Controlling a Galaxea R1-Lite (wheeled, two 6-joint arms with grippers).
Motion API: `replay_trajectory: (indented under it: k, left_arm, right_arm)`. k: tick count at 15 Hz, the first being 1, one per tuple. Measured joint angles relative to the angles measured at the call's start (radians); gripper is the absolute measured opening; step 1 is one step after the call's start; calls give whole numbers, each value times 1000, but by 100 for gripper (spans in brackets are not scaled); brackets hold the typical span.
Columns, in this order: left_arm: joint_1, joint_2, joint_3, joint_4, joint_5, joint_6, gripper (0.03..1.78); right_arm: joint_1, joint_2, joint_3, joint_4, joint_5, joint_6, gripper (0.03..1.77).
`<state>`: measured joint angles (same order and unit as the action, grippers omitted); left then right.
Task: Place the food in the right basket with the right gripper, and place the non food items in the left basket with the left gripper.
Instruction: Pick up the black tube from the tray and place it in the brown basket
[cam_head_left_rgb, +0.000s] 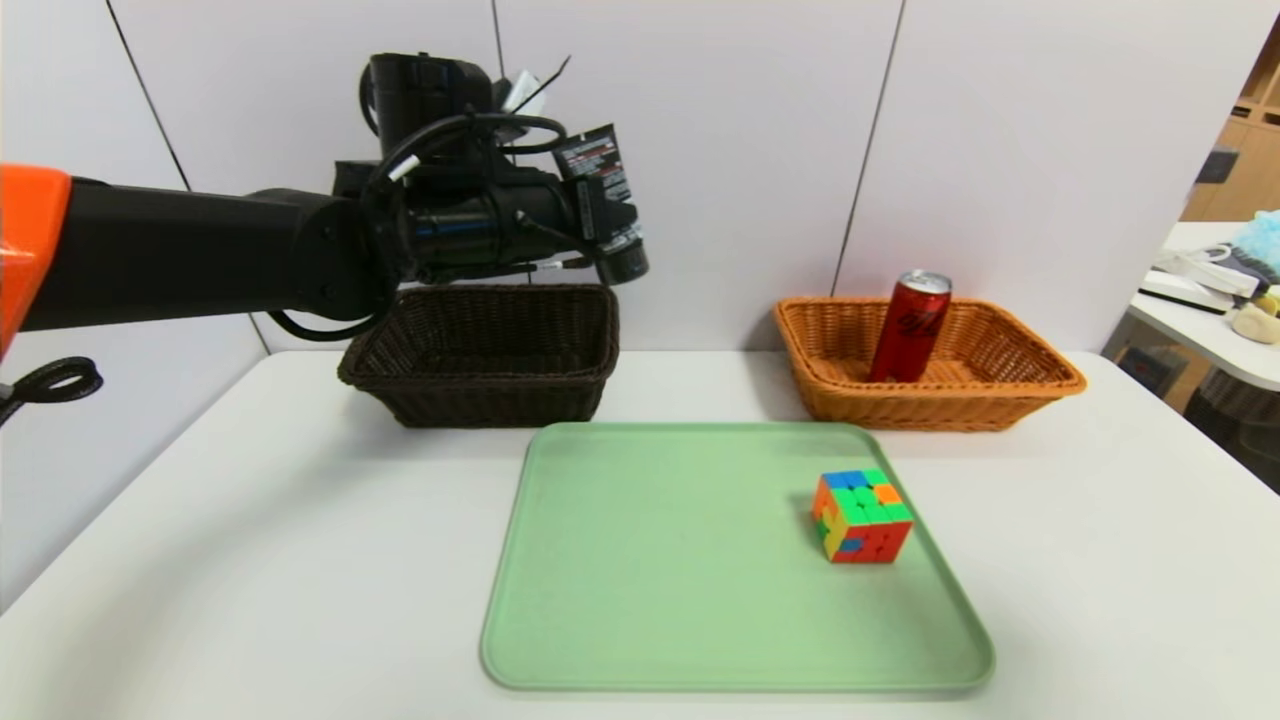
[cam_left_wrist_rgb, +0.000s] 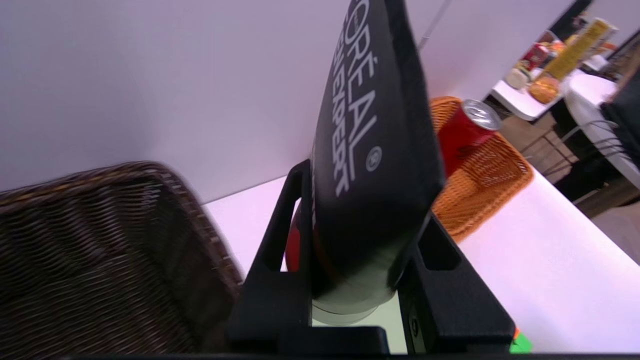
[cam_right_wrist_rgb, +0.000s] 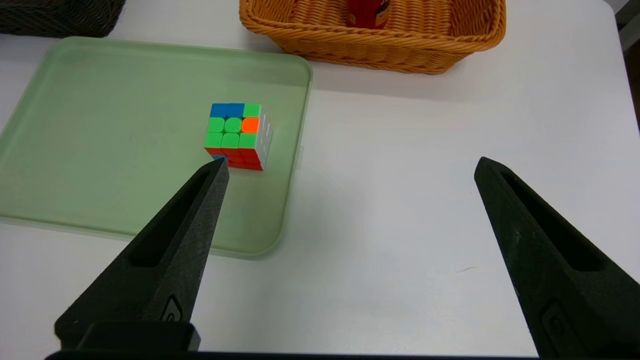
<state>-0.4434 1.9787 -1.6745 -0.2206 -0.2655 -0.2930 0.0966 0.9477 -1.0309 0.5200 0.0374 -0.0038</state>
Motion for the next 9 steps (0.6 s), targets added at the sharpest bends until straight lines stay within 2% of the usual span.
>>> replay_trajectory:
  k: [2, 5, 9]
  left_arm:
    - [68, -9, -3, 40, 1, 9, 48]
    - [156, -16, 26, 64, 7, 77, 48]
    - [204, -16, 115, 58, 33, 198, 48]
  right_arm:
    - [0, 1, -3, -1, 0, 0, 169]
    - [0, 3, -4, -1, 0, 0, 169]
    - [0, 3, -6, 0, 2, 1, 169]
